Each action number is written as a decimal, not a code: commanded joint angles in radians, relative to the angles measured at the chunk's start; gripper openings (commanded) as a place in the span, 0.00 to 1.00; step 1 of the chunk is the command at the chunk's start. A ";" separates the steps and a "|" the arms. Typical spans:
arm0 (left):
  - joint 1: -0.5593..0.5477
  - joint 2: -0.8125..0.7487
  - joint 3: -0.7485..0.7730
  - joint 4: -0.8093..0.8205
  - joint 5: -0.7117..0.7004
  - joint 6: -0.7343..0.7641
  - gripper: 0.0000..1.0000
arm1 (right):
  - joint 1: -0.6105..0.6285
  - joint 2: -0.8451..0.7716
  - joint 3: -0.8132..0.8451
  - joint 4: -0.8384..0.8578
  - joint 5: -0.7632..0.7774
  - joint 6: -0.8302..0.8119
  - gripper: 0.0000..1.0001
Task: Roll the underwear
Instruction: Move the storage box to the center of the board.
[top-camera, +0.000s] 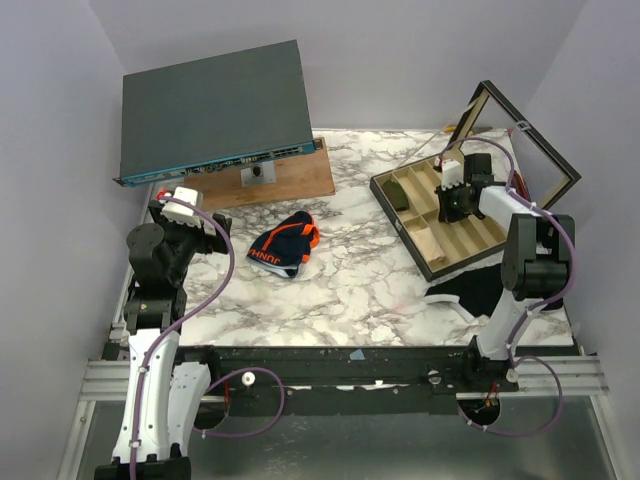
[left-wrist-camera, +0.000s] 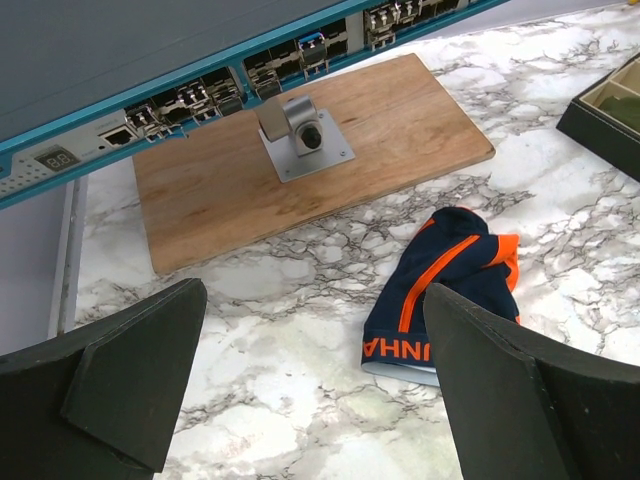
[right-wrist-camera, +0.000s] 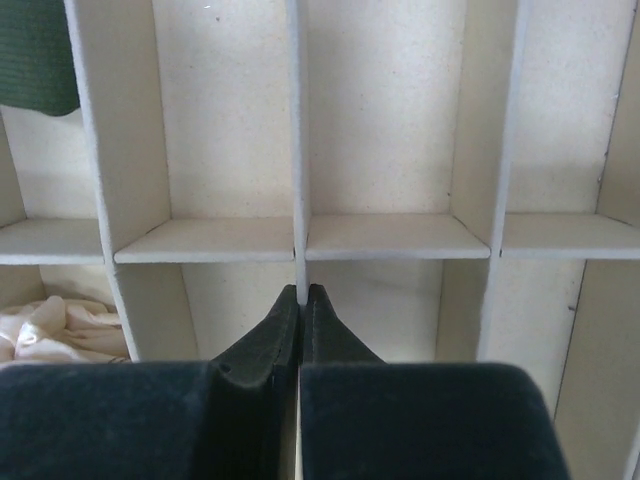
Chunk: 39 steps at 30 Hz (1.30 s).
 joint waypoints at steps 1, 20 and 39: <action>0.005 0.006 0.002 0.008 -0.002 0.012 0.99 | 0.000 0.076 0.071 -0.019 -0.066 -0.072 0.01; 0.004 0.018 -0.007 0.023 -0.006 0.020 0.99 | 0.109 0.302 0.369 -0.182 -0.105 -0.264 0.01; -0.046 0.009 -0.088 -0.087 0.256 0.309 0.99 | 0.108 0.216 0.335 -0.188 0.001 -0.309 0.26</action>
